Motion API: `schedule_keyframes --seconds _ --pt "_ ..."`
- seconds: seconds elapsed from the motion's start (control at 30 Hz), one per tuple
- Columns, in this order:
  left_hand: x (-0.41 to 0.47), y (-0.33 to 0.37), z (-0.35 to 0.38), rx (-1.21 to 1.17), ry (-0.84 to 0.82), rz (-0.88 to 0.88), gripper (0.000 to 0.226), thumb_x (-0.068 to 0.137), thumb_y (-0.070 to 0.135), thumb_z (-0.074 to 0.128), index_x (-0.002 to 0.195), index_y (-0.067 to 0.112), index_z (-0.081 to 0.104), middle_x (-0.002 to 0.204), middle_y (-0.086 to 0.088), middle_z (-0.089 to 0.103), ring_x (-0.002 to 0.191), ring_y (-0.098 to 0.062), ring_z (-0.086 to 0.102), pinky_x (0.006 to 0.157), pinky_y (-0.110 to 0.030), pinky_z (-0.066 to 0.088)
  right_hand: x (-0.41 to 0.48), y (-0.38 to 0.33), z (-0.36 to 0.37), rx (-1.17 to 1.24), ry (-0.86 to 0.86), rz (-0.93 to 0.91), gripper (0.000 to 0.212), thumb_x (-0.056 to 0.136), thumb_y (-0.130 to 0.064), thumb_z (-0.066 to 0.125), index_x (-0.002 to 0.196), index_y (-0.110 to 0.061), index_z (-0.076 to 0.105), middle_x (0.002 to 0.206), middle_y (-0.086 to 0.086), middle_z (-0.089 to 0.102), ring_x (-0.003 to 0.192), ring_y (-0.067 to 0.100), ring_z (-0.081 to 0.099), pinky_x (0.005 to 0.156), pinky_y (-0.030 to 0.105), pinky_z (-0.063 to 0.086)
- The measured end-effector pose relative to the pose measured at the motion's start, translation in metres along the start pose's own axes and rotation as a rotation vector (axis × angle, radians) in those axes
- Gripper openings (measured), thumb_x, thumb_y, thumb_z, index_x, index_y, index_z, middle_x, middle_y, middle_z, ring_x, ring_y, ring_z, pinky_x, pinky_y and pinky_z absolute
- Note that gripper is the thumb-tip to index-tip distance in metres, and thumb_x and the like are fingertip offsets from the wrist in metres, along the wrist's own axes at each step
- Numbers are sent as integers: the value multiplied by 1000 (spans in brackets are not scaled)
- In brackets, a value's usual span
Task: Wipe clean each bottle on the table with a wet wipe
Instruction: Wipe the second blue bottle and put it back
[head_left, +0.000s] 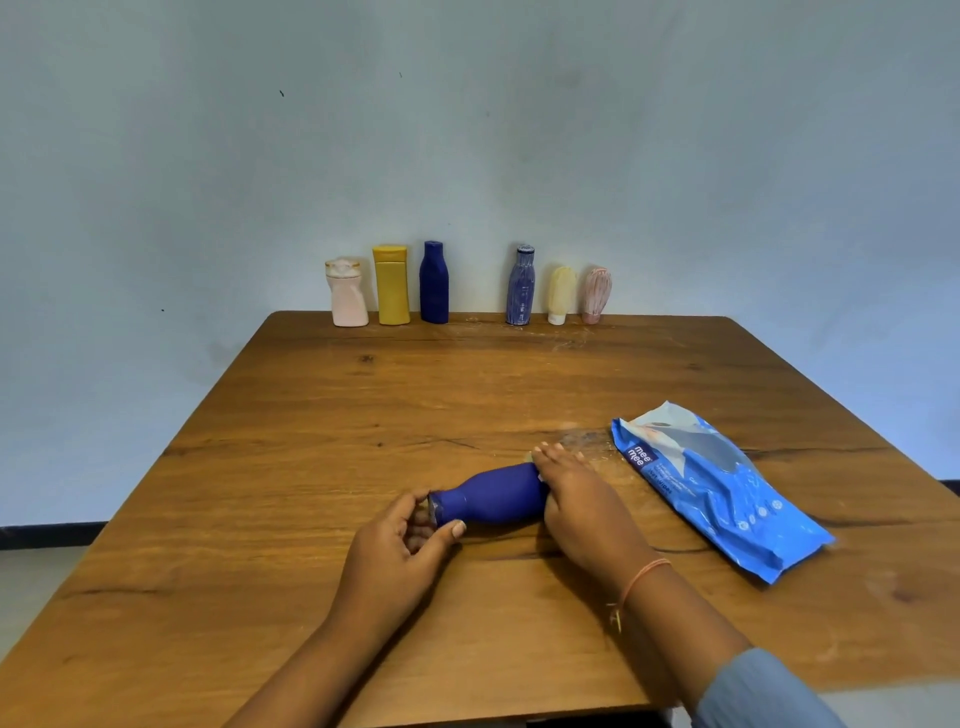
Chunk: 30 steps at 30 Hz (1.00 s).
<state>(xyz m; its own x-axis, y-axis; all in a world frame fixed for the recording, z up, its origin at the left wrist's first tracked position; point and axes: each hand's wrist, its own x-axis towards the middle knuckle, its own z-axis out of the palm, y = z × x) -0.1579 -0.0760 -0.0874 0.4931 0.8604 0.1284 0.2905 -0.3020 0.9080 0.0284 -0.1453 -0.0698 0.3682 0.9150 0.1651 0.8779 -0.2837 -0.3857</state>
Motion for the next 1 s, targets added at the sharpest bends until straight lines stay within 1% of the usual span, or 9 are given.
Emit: schedule_keyframes --seconds 0.13,0.33,0.37,0.47,0.53,0.63,0.73,0.9,1.0 --pt "1 -4 -1 72 10 100 59 73 3 75 109 43 51 103 8 60 84 -7 63 71 -6 48 0 -3 3 4 -15 -12 57 92 -4 34 147 -11 23 155 4 20 143 12 12 112 20 -2" --pt "0 -4 0 121 49 100 45 73 6 74 93 41 54 94 14 62 78 -1 59 70 -11 50 -14 -34 22 -30 47 -6 60 89 -6 35 147 -6 19 155 10 17 144 19 10 114 28 -4" --pt "0 -4 0 100 49 95 43 73 4 74 92 38 55 91 12 64 75 -5 60 67 -11 50 -21 -45 28 -32 66 -23 60 86 -7 35 144 -3 26 152 13 25 142 23 18 114 30 0" --pt "0 -5 -1 93 38 114 44 75 -3 68 93 35 56 82 6 66 74 -13 61 61 -9 46 -34 -72 45 -43 43 -140 56 74 -17 35 124 -3 57 127 12 59 121 24 54 104 39 35" --pt "0 -7 -2 103 21 126 42 78 -2 65 96 35 56 81 4 66 73 -14 61 60 -10 46 -33 -77 44 -85 44 -191 54 72 -20 34 116 -8 64 118 7 65 113 19 60 98 37 42" --pt "0 -9 -1 78 19 116 34 78 6 69 95 33 58 84 2 67 72 -11 61 64 -15 50 -23 -66 23 -113 43 -165 54 76 -21 32 119 -10 61 118 3 64 113 17 57 109 37 28" --pt "-1 -7 -1 49 39 99 31 80 9 69 92 35 56 82 3 65 76 -9 59 63 -9 46 -9 -36 0 -64 49 -36 55 80 -18 25 128 -12 52 126 4 56 120 19 46 115 31 9" --pt "-2 -1 -4 54 5 87 24 85 12 63 98 30 56 80 7 61 77 2 57 63 -6 44 -16 -14 -6 -7 115 78 48 89 -11 30 134 -9 47 139 6 47 134 20 34 114 27 10" --pt "-2 1 -3 76 10 90 26 85 12 63 94 35 54 77 8 60 73 5 57 62 -5 43 -29 -30 17 -89 148 -20 59 76 -15 29 127 -1 54 130 15 55 127 29 46 110 43 22"
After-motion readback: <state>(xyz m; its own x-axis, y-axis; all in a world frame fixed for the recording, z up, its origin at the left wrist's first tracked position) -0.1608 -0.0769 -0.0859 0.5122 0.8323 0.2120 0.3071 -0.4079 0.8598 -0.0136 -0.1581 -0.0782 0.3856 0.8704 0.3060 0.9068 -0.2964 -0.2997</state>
